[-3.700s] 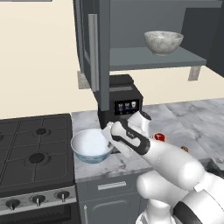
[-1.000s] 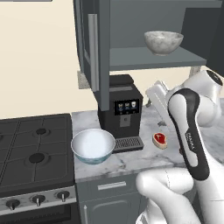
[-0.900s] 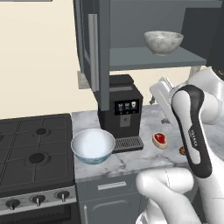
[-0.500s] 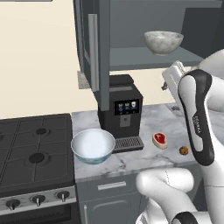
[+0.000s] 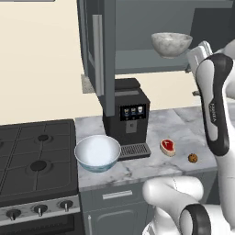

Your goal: Pick both bowls and place them on the counter. Then place the steak in one bowl and place the cookie dough ball in the other bowl.

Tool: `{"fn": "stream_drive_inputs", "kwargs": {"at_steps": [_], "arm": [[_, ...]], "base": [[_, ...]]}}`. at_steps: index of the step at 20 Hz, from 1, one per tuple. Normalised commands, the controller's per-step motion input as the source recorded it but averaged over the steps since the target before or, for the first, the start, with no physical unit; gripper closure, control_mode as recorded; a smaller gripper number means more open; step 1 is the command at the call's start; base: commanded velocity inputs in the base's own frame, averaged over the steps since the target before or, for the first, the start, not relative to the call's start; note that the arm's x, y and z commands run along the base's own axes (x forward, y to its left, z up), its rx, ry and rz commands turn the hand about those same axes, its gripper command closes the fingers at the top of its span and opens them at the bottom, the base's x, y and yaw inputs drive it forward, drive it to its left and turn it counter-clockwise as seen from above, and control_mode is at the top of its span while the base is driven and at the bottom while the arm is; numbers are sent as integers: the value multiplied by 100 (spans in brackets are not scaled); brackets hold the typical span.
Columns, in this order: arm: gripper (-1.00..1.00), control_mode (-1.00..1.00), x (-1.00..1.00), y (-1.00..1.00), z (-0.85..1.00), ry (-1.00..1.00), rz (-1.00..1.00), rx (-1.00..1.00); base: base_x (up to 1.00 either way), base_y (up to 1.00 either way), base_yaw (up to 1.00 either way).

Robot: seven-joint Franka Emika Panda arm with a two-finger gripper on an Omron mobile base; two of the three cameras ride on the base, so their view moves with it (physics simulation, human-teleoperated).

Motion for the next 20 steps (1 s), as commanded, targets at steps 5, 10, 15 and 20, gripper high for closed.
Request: {"fn": "stream_drive_inputs", "kwargs": {"at_steps": [5, 10, 15, 20], "arm": [[-100, -100, 17, -41, 36, -38, 0, 0], [-100, -100, 40, -33, 34, -11, -14, 0], [-100, -100, 58, -32, 30, 0, -10, 4], [-100, -100, 49, -25, 19, -4, 0, 14]], "base": [[0, 0, 0], [0, 0, 0], [0, 0, 0], [0, 0, 0]]}}
